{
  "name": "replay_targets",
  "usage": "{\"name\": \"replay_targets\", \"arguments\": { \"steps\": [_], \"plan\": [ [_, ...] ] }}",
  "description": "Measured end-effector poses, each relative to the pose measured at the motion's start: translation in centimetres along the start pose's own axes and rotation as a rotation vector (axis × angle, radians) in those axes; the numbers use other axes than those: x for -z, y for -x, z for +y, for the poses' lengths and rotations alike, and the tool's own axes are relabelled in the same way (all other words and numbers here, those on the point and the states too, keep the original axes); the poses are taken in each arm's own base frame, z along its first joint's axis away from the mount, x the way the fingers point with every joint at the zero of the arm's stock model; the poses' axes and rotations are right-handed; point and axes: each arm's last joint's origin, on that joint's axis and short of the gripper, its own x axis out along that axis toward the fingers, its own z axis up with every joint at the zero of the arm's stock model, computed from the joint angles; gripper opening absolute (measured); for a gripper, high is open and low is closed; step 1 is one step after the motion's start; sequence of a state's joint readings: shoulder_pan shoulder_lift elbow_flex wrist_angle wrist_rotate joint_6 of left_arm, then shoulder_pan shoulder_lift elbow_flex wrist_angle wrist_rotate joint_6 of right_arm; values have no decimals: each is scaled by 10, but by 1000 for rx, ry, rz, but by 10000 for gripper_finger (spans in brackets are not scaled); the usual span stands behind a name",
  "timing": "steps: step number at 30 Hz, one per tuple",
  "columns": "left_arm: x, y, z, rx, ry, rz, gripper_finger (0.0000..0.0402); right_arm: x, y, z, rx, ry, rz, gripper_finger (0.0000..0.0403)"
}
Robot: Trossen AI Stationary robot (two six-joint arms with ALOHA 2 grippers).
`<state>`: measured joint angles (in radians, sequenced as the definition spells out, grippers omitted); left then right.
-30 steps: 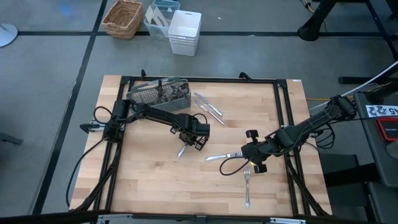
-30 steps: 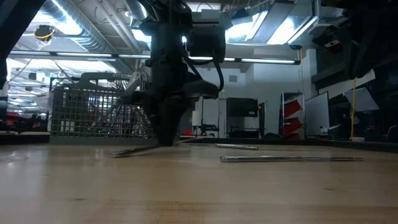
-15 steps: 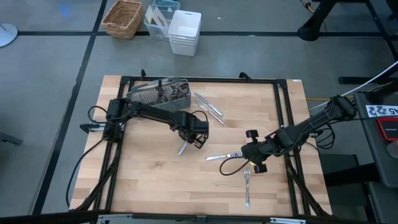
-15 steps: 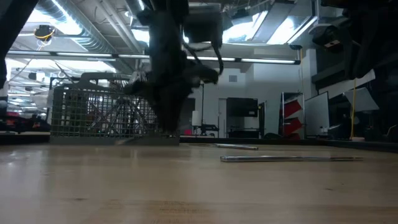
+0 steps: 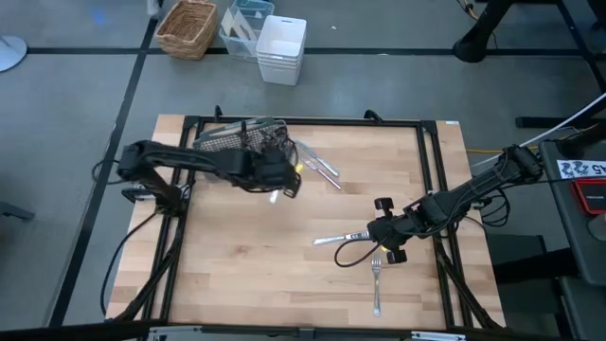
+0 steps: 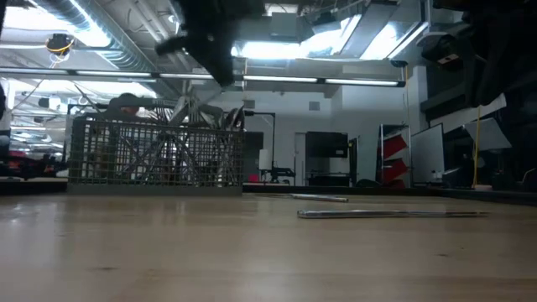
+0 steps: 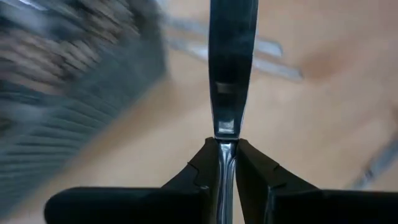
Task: Sort silverware
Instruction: Put the silver table knife into the silverware rack
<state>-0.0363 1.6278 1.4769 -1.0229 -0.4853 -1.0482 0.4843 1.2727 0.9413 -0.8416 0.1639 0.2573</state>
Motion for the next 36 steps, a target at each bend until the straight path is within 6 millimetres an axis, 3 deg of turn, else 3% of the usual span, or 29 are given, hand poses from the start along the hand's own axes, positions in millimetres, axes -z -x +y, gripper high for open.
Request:
{"name": "replay_targets", "arguments": {
  "steps": [7, 17, 22, 26, 36],
  "plan": [
    [6, 54, 29, -123, 60, -283, 33, 0, 0, 0, 0, 0, -1, 46],
    [15, 73, 59, -346, 65, -533, 33, 0, 0, 0, 0, 0, -2, 46],
    [16, 69, 60, -381, 8, -630, 29, 0, 0, 0, -1, -1, -5, 46],
    [24, 52, 69, -436, -12, -623, 32, -1, 0, 0, -1, -1, -6, 46],
    [50, 19, 120, -513, 94, -727, 28, -1, 0, 0, 0, -2, -10, 46]
  ]
}}
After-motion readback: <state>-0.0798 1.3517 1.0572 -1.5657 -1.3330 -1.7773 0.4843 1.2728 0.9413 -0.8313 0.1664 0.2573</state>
